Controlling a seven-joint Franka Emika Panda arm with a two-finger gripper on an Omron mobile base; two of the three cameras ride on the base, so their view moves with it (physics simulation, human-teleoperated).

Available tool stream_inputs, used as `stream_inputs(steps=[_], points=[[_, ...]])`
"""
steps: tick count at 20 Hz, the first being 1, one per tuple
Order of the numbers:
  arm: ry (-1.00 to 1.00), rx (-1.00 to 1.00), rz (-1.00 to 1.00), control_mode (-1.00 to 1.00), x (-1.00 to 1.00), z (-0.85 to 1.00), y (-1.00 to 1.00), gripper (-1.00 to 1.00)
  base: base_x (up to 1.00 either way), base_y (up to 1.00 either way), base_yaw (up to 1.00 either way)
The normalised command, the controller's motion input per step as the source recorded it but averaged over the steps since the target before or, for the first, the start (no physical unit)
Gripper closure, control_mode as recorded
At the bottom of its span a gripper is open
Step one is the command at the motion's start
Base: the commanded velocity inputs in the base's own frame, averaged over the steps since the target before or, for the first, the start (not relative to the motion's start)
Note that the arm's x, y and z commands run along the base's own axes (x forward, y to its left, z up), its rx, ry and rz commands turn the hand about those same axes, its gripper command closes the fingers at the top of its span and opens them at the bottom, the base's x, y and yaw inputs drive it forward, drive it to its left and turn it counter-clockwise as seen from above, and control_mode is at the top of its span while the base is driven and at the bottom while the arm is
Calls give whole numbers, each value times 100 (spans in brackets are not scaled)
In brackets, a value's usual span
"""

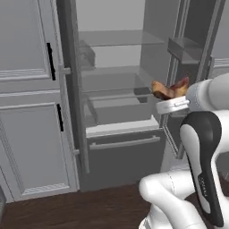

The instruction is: Place one squash and one steak in each tupperware on the nearby counter, to pack two identical lunches.

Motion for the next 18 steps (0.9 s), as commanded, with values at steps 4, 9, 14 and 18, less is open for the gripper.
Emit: stream_inputs(steps=[4, 9, 14, 18], points=[[0, 0, 0, 100, 0, 0, 0, 100, -75, 85, 37], [0, 0, 0, 100, 0, 0, 0, 100, -2, 97, 49], [0, 0, 0, 100, 0, 0, 0, 100, 55, 69, 39], [0, 0, 0, 100, 0, 0, 0, 100, 78, 26, 30]])
